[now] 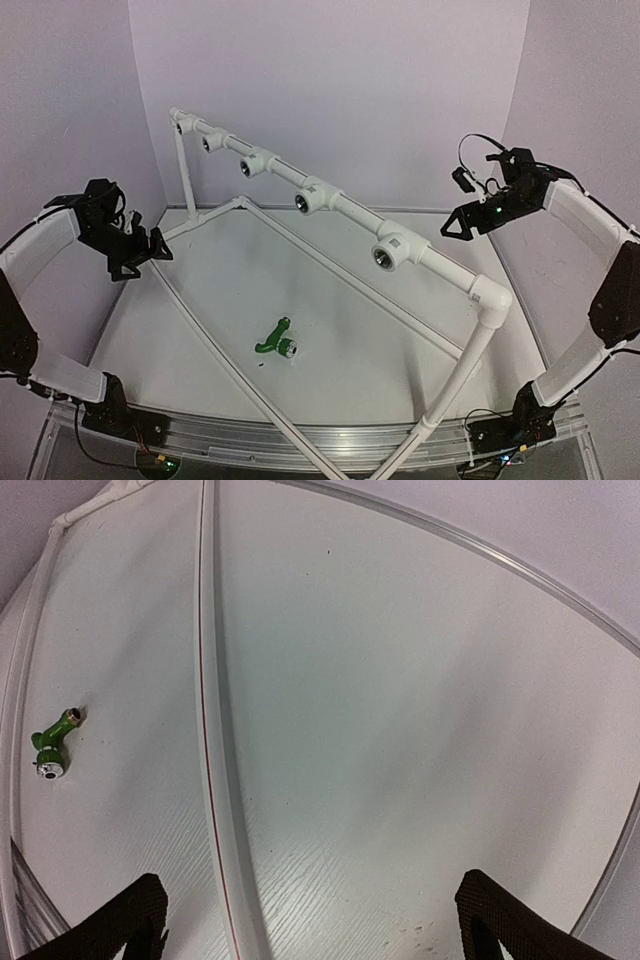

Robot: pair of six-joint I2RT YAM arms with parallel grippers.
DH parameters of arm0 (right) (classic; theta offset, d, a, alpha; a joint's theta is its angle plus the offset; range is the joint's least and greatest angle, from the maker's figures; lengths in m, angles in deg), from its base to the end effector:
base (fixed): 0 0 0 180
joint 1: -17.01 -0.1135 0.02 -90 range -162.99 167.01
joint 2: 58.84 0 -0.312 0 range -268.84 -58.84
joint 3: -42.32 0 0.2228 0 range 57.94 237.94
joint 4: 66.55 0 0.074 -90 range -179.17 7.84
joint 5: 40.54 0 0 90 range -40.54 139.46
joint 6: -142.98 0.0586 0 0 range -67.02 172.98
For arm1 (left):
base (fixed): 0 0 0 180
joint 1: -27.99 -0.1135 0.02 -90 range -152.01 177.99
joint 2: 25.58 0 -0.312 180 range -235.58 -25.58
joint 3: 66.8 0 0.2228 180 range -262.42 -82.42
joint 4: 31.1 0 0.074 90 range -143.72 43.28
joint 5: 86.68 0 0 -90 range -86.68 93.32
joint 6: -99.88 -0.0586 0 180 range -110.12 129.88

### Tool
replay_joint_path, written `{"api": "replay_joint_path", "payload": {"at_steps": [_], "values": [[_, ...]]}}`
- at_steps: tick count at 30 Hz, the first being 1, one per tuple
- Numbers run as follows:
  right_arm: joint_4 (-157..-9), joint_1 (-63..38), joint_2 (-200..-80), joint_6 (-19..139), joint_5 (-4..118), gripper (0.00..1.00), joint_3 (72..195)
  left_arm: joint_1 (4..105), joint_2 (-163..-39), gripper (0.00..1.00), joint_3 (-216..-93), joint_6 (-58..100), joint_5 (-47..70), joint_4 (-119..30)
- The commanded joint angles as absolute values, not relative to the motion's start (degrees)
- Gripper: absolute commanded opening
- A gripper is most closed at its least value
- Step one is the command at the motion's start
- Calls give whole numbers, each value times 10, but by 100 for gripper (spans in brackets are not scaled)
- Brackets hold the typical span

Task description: Install the water faucets

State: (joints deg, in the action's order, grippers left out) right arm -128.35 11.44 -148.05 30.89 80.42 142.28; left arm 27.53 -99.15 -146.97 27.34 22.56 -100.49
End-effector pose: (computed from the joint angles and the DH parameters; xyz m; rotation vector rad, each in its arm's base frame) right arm 0.3083 0.0604 0.3704 -0.7848 2.2258 0.5244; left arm 0.2124 -0.0176 0.3234 -0.3078 2.6555 -0.5433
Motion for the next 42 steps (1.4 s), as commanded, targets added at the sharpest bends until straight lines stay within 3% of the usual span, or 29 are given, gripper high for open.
{"api": "replay_joint_path", "payload": {"at_steps": [1, 7, 11, 16, 25, 31, 36, 42], "values": [[-1309, 105, -1467, 304, 820, 98, 1406, 319, -953, 100, -1467, 277, 267, -993], [-1331, 69, -1500, 272, 879, 98, 1390, 395, -911, 100, -1436, 275, 323, -973], [-1331, 16, -1551, 249, 903, 93, 1397, 416, -908, 100, -1431, 291, 342, -971], [-1329, -20, -1622, 237, 931, 86, 1442, 513, -956, 100, -1440, 321, 263, -955], [-1305, -29, -1653, 272, 940, 84, 1439, 654, -1167, 80, -1529, 349, 117, -910], [-1279, -29, -1647, 318, 925, 84, 1425, 715, -1291, 66, -1596, 342, 118, -876], [-1267, -29, -1636, 337, 924, 83, 1410, 741, -1335, 55, -1610, 344, 140, -848], [-1257, -31, -1633, 359, 950, 82, 1398, 765, -1342, 53, -1592, 341, 131, -845]]}}
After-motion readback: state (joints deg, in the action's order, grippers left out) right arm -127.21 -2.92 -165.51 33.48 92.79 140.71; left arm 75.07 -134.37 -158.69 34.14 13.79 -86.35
